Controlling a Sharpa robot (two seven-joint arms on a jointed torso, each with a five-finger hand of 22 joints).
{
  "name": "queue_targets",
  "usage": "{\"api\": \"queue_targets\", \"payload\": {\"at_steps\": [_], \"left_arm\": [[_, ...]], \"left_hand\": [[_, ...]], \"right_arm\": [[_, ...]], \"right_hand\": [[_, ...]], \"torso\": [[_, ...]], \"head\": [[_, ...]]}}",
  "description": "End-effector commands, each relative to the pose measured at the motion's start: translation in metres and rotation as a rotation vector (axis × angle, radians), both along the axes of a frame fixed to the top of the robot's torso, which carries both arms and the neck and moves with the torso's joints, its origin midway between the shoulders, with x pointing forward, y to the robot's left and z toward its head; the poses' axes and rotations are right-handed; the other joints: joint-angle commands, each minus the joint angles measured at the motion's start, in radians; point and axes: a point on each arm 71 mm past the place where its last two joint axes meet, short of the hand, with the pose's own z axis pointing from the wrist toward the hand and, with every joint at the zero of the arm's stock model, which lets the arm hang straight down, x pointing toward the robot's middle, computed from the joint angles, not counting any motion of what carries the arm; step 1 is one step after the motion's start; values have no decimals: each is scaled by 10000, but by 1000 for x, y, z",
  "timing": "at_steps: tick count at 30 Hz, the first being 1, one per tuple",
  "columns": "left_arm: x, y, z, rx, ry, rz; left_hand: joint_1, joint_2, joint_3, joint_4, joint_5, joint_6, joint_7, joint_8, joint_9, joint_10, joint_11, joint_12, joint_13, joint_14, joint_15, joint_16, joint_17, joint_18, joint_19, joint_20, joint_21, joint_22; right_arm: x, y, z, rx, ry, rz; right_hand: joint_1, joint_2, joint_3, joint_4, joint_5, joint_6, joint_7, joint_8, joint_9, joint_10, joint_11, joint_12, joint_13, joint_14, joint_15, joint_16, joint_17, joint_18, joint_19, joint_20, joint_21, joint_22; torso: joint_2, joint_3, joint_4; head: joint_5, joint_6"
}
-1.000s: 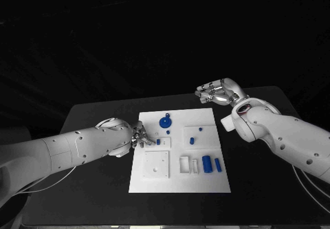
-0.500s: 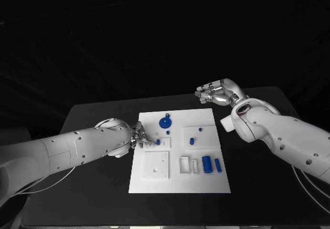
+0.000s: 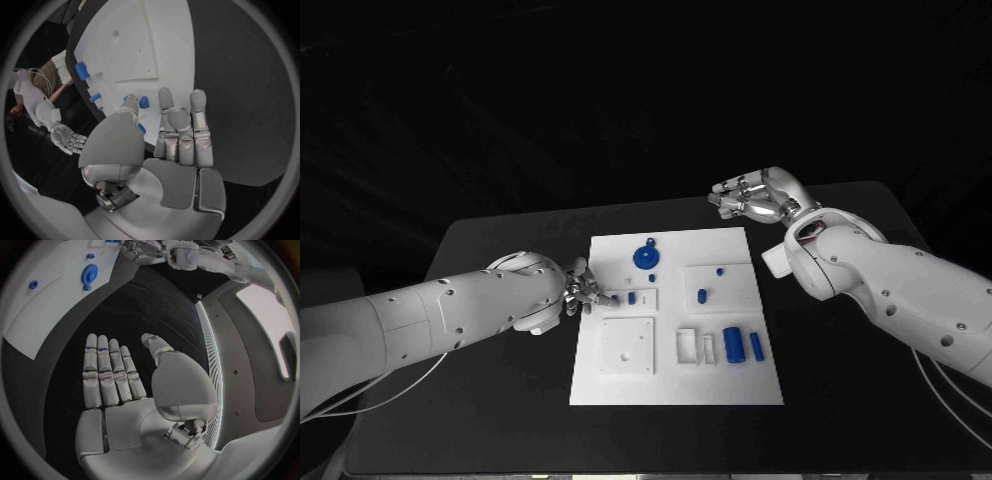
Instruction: Assemble the parts on the task board
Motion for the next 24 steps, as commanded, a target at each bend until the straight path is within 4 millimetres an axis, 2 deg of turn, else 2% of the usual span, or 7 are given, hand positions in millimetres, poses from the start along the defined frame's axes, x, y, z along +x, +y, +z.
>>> {"api": "queue_targets", "payload": {"at_steps": [1,4,7,14,15,18,24], "left_arm": [[-3,7,1,-644,346,605],[-2,15,9,-1167,372,1022],[2,22,20,-1698,260,1464],[10,27,45,-3227,-342,1915],[12,26,48,-3545,-509,1872],[16,20,61,-4483,-1341,1461],[20,-3,77,-4450,-3116,-513]], "left_hand": [[44,-52,7,-15,-54,-216,121,-12,-1302,266,99,-142,-52,-118,73,-48,-7,38,-58,91,-157,147],[90,47,11,-114,-49,-692,254,295,-1835,-177,255,-359,-148,-577,236,-404,-186,4,-367,246,-738,-140],[256,49,65,-113,60,-1082,373,713,-3290,-308,341,-467,-293,-645,303,-537,-747,12,-268,326,-1171,-223],[1097,1262,19,-1264,1351,-916,478,1153,-4073,-867,514,-1379,-1186,-1255,529,-1149,-1344,-17,-596,516,-1873,-494],[1529,1460,127,-1584,1753,-921,511,1114,-4163,-1163,584,-1633,-1366,-1392,581,-1330,-1485,-18,-672,561,-1990,-563],[2304,1715,299,-2446,2066,-460,613,526,-4975,-1479,725,-2459,-1486,-1664,759,-2056,-2126,60,-888,742,-2516,-897],[3041,1706,1363,-3850,1445,841,629,-854,-5268,-1629,904,-3447,-1506,-1918,927,-3366,-2960,222,-1473,898,-2776,-439]], "right_arm": [[-1,0,-1,-26,22,130],[-1,0,-2,-25,34,118],[-1,-1,-2,-23,47,106],[-1,-1,-3,-22,64,87],[-1,-1,-3,-21,65,85],[-1,-1,-4,-18,64,81],[-1,-1,-4,-11,59,73]], "right_hand": [[73,19,-29,-10,51,-82,-14,-8,2,-55,-29,-64,-14,-71,-2,-40,-16,137,-56,4,-39,-9],[73,19,-29,-10,51,-82,-14,-8,2,-55,-29,-64,-14,-71,-2,-40,-16,137,-56,4,-39,-9],[73,19,-29,-10,51,-82,-14,-8,2,-55,-29,-64,-14,-71,-2,-40,-16,137,-56,4,-39,-9],[73,19,-29,-10,51,-82,-14,-8,2,-55,-29,-64,-14,-71,-2,-40,-16,137,-56,4,-39,-9],[73,19,-29,-10,51,-82,-14,-8,2,-55,-29,-64,-14,-71,-2,-40,-16,137,-56,4,-39,-9],[73,19,-29,-10,51,-82,-14,-8,2,-55,-29,-64,-14,-71,-2,-40,-16,137,-56,4,-39,-9],[67,16,-5,-19,65,-54,-16,-5,4,-53,-30,-65,-14,-72,-5,-41,-16,138,-55,3,-38,-9]], "torso": [[-21,6,22],[-12,9,23],[-7,7,12],[-6,9,-7],[-5,10,-7],[-6,12,-7],[-2,13,0]], "head": [[-25,-3],[-24,14],[-15,35],[-1,70],[0,77],[1,100],[-3,171]]}}
